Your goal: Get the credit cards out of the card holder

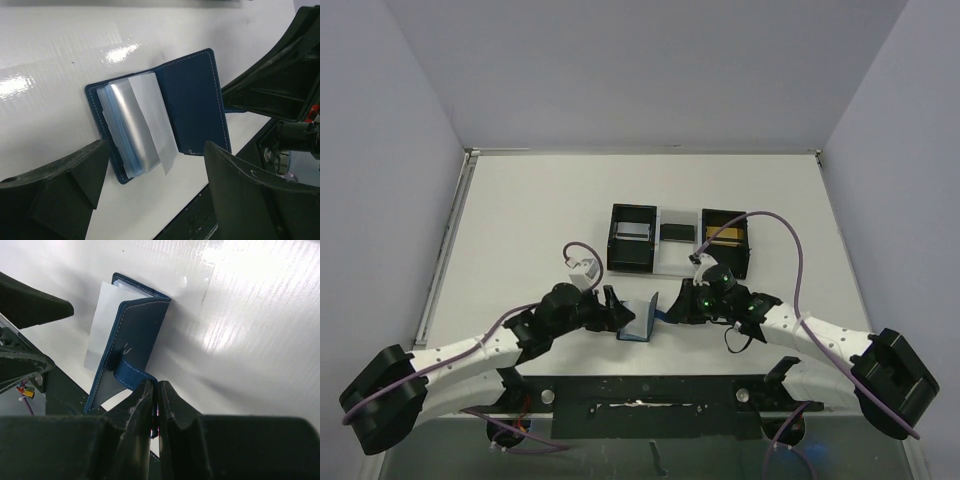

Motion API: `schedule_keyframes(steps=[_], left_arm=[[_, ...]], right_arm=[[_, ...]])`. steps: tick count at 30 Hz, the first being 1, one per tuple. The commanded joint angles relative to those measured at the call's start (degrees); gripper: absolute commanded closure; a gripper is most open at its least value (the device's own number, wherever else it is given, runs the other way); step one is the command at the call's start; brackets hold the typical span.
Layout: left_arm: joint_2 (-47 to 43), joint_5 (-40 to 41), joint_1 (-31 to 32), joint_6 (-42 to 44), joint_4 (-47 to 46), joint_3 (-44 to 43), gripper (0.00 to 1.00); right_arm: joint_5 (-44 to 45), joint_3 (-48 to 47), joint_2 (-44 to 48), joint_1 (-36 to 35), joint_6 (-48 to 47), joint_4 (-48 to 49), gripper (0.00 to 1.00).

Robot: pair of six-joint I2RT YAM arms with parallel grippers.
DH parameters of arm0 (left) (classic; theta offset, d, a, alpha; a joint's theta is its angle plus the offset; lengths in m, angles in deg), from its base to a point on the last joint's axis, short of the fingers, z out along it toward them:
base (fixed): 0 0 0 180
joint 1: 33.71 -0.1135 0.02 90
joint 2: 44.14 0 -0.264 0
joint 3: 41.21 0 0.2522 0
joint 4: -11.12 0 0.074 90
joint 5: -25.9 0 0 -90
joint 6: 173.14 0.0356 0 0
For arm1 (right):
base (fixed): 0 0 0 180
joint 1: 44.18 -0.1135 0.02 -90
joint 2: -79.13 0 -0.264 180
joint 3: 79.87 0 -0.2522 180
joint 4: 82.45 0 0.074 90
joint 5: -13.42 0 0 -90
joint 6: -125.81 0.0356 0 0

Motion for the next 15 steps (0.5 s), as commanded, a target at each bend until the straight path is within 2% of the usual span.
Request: schedule_keyframes(steps=[1, 9, 15], left_arm=[[5.3, -6.4, -0.3, 0.6, -6.6, -4.1, 0.27], [14.5, -10.0, -0.2, -1.5, -13.0, -6.5, 0.41], [19.5, -12.4, -0.1, -3.3, -15.7, -7.0, 0.42]], right_arm=[[1.5, 0.4, -0.3, 0.7, -0.6, 1.4, 0.91], [2.2, 1.8, -2.0, 1.2, 0.0, 2.2, 0.9], [2.6, 2.4, -2.6, 1.3, 0.3, 2.9, 0.9]])
